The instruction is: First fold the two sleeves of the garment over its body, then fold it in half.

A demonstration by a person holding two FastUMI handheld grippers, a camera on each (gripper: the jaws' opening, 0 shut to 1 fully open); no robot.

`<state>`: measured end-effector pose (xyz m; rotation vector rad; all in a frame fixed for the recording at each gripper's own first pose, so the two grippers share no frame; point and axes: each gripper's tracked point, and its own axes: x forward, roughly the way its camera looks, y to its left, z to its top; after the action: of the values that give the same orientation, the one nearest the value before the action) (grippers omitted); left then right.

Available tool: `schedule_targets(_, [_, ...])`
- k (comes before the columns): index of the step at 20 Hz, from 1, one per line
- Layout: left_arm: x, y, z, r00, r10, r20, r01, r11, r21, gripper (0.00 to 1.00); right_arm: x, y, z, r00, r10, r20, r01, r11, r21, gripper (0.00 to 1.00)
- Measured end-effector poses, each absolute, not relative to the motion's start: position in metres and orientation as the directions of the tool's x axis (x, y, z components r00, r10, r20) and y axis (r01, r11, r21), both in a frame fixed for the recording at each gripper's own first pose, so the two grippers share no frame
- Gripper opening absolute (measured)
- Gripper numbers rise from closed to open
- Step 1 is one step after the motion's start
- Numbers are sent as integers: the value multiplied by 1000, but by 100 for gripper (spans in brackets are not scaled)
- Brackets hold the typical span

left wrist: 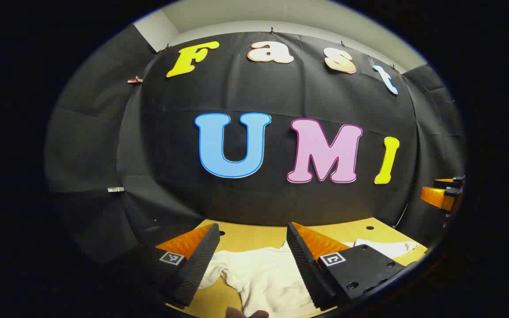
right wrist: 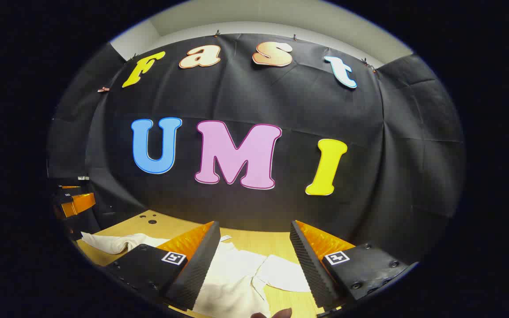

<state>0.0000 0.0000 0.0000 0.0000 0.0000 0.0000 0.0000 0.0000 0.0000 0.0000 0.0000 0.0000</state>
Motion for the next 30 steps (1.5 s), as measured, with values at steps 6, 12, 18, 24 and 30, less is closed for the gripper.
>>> schedule_targets(6, [6,-15,-2,1000,-10,-3,10,1000,0,96,2,-16,-4,1000,-16,-2,16,1000,-4,98])
schedule_targets(12, [14,-44,5,1000,-13,18,13,1000,12,96,12,-57,-18,998,-59,-38,59,998,10,97])
schedule_targets(18, [26,-81,-4,1000,-20,-5,20,1000,15,96,20,-136,-74,972,-156,-173,162,987,18,97])
schedule_targets(24, [37,-120,-12,999,-21,-35,22,999,42,96,26,-230,-156,904,-257,-342,268,963,-15,98])
schedule_targets(30, [44,-149,-25,997,-1,-81,6,998,66,95,48,-282,-243,823,-267,-501,314,949,10,98])
